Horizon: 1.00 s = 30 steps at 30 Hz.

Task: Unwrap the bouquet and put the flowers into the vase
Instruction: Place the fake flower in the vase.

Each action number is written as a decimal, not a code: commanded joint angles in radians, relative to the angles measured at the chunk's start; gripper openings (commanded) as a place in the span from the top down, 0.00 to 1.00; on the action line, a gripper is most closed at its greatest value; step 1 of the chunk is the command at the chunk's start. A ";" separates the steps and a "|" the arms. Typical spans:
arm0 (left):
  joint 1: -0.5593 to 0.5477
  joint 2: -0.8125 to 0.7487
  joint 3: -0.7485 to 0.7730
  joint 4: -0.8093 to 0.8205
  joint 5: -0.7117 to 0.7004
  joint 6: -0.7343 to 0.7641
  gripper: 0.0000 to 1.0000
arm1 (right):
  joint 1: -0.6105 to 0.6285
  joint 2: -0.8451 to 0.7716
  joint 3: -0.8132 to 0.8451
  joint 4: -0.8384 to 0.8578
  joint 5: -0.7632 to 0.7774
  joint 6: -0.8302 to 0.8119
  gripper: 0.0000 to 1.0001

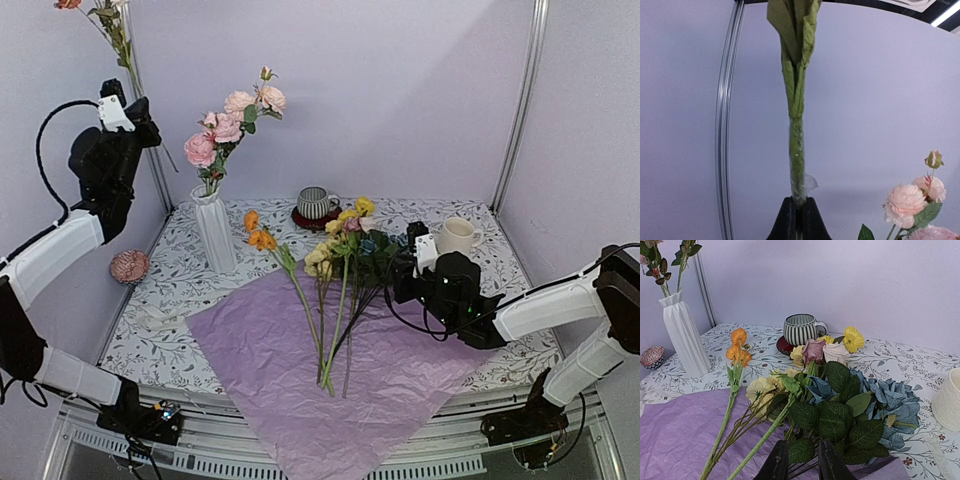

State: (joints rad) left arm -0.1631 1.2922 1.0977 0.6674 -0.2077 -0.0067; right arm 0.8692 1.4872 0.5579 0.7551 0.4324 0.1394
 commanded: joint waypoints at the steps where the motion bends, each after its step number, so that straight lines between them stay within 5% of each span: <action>1: 0.015 0.074 0.006 0.075 0.022 -0.022 1.00 | -0.003 -0.001 -0.003 0.050 -0.025 -0.032 0.77; 14: 0.014 0.237 -0.028 0.248 0.148 -0.052 1.00 | -0.003 -0.032 -0.016 0.060 -0.049 -0.049 0.75; 30: 0.008 0.228 -0.249 0.307 0.211 -0.119 1.00 | -0.004 -0.032 -0.018 0.077 -0.041 -0.052 0.74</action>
State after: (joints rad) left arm -0.1585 1.5246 0.8772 0.9371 -0.0071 -0.1089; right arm 0.8692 1.4616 0.5426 0.8040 0.3943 0.0879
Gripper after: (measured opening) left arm 0.031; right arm 0.261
